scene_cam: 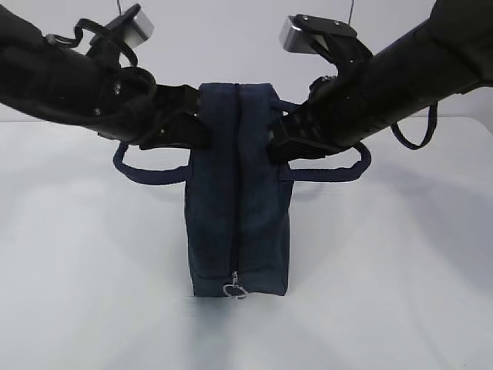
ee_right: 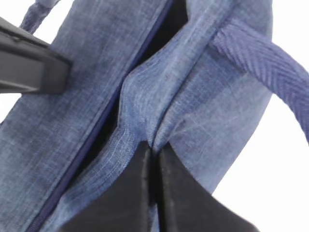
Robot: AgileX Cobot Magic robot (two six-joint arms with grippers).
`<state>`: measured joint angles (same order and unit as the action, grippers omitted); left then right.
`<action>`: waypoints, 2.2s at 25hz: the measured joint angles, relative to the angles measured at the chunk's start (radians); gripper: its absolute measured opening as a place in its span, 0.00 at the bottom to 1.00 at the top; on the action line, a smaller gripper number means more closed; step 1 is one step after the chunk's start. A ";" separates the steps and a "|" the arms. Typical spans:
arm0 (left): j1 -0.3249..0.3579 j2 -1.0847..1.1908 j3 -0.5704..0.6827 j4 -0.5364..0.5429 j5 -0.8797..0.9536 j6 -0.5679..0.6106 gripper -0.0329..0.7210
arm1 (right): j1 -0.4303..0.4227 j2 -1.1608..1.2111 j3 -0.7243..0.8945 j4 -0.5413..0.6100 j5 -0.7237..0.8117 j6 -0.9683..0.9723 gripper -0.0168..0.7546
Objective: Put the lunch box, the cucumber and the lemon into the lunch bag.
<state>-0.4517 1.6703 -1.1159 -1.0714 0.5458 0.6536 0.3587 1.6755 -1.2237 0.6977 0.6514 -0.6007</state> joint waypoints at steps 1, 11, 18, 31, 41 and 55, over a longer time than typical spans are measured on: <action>0.000 0.014 0.000 -0.005 0.000 0.000 0.05 | 0.000 0.007 0.000 0.000 -0.004 -0.004 0.01; 0.000 0.044 0.000 -0.016 -0.063 0.002 0.05 | 0.000 0.032 0.001 0.000 -0.085 -0.025 0.01; 0.000 0.044 0.000 -0.016 -0.099 0.005 0.05 | 0.000 0.033 0.001 0.008 -0.117 -0.052 0.04; 0.000 0.047 0.000 -0.020 -0.107 0.039 0.26 | 0.000 0.033 -0.001 0.037 -0.104 -0.062 0.39; 0.000 -0.010 0.000 -0.104 -0.108 0.163 0.55 | 0.000 0.029 -0.003 0.039 -0.082 -0.064 0.39; -0.034 -0.213 0.155 -0.168 -0.078 0.356 0.56 | 0.000 0.028 -0.039 0.039 -0.054 -0.064 0.39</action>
<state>-0.4854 1.4573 -0.9607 -1.2399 0.4674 1.0100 0.3587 1.7033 -1.2626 0.7366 0.5970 -0.6645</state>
